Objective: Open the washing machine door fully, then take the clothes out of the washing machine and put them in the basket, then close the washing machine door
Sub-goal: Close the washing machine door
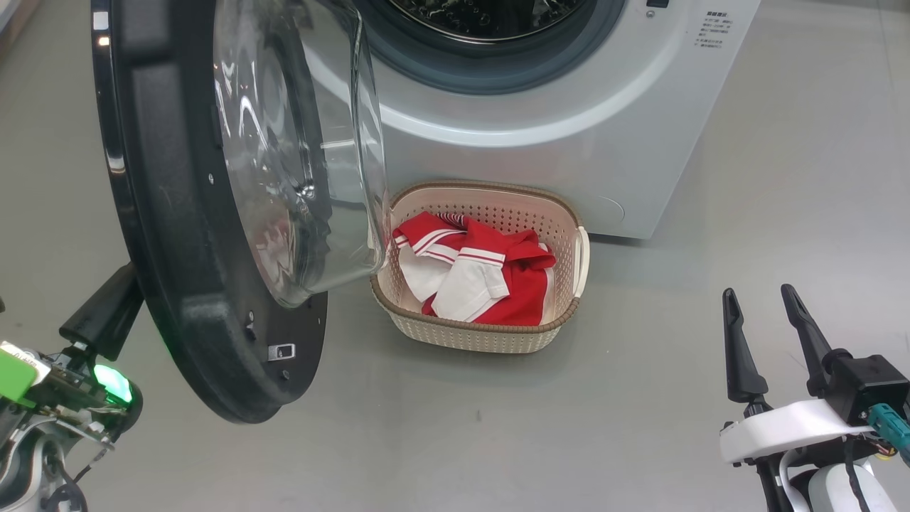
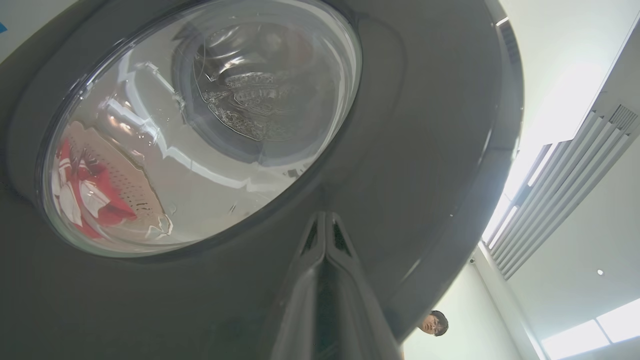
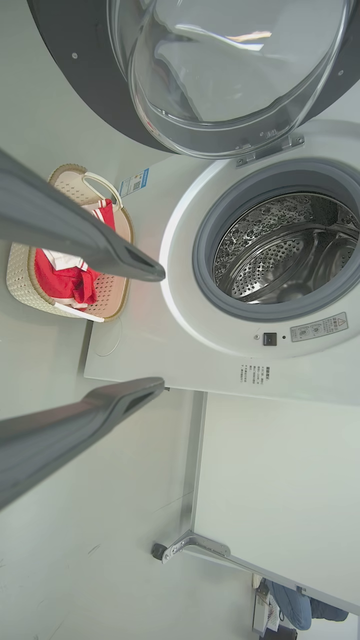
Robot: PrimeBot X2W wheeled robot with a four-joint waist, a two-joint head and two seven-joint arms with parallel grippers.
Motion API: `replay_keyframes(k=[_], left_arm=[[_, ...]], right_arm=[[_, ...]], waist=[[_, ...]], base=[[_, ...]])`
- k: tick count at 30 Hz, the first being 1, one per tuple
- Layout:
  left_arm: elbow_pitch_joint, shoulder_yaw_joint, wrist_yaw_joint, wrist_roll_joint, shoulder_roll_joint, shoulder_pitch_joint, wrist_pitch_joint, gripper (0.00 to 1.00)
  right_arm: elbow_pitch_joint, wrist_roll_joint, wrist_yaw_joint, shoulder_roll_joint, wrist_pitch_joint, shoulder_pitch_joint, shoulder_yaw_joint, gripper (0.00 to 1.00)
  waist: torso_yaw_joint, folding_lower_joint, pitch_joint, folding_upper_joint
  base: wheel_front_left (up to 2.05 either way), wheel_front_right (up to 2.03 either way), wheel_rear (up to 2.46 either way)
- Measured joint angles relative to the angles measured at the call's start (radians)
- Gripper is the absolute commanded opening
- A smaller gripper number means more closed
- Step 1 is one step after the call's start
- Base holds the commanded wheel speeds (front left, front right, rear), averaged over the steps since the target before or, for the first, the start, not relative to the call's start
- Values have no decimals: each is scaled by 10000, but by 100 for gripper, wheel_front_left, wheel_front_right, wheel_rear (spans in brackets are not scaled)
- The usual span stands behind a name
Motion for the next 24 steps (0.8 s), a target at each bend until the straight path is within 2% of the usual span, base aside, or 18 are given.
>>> replay_keyframes(k=[18,24], left_arm=[[-474,27,-13,0,-282,470,75,0],[-625,481,-88,198,-313,563,-437,0]], right_arm=[[150,10,-2,75,-86,-12,50,100],[150,27,-4,82,-130,-12,21,100]], waist=[[-373,0,-125,0],[-401,0,-115,0]], base=[[0,0,0],[0,0,0]])
